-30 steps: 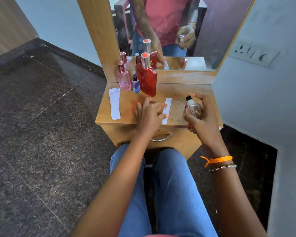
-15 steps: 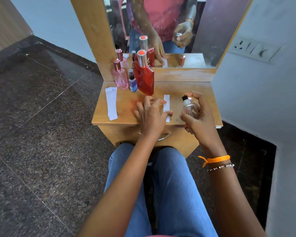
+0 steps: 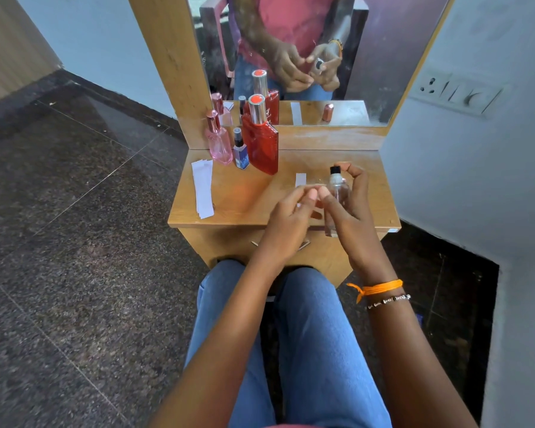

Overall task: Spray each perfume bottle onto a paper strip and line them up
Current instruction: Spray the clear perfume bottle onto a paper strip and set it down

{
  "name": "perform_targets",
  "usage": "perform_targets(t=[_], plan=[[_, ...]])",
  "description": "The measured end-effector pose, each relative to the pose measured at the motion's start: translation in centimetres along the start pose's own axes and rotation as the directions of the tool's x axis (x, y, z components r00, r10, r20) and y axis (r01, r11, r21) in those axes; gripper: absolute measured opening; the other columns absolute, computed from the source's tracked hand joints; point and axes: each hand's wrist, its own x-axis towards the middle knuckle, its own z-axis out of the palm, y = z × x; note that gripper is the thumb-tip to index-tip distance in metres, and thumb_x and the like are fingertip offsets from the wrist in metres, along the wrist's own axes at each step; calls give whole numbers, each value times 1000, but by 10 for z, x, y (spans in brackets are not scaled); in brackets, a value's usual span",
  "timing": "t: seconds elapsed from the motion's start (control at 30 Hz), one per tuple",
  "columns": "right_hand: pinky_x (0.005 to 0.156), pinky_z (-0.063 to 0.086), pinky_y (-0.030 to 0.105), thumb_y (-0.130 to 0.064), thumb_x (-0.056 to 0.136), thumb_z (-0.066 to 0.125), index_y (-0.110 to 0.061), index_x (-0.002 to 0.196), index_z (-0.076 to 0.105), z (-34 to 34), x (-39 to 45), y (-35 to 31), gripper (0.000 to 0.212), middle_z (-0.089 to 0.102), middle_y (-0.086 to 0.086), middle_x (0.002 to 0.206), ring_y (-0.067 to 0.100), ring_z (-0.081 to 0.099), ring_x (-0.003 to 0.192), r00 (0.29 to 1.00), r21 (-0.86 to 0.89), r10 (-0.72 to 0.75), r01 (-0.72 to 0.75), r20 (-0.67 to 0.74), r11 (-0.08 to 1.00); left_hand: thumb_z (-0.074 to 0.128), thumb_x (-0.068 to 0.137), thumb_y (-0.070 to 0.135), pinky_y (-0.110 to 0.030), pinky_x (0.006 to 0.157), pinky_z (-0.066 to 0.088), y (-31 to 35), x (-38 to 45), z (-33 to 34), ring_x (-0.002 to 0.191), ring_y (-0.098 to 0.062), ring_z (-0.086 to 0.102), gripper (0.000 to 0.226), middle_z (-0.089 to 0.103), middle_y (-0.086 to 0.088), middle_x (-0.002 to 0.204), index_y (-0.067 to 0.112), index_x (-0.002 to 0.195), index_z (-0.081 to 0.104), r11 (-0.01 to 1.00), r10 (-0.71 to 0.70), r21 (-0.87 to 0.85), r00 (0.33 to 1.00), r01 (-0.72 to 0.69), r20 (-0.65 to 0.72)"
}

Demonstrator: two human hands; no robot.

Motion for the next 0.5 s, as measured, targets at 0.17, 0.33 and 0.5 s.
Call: perform_targets(t=[0.17, 0.33, 0.5], plan=[[98, 46, 52, -42, 91, 42, -40, 111, 49, 6, -1, 7, 21, 49, 4, 118, 34, 49, 117, 999, -7, 33, -33, 13, 999, 47, 96, 11, -29, 94, 50, 1, -8, 1, 107, -9, 59, 44, 61, -7, 120, 28, 136, 42, 996, 31, -83, 981, -16, 191], [99, 41, 37, -38, 91, 41, -29, 109, 53, 4, 4, 10, 22, 52, -2, 108, 19, 49, 110, 967, -36, -63, 56, -246, 998, 58, 89, 18, -29, 92, 44, -3, -6, -5, 100, -14, 58, 50, 65, -2, 110, 29, 135, 43, 1000, 7, 24, 999, -8, 40], [97, 38, 33, -7, 86, 48, -23, 119, 56, -18, 23, 25, 37, 48, -20, 105, 12, 47, 107, 956, -459, -200, 82, -213, 885, 69, 81, 21, -21, 79, 45, -5, -4, -17, 94, -10, 60, 27, 66, 5, 100, 26, 104, 55, 993, 34, 118, 980, -11, -194]])
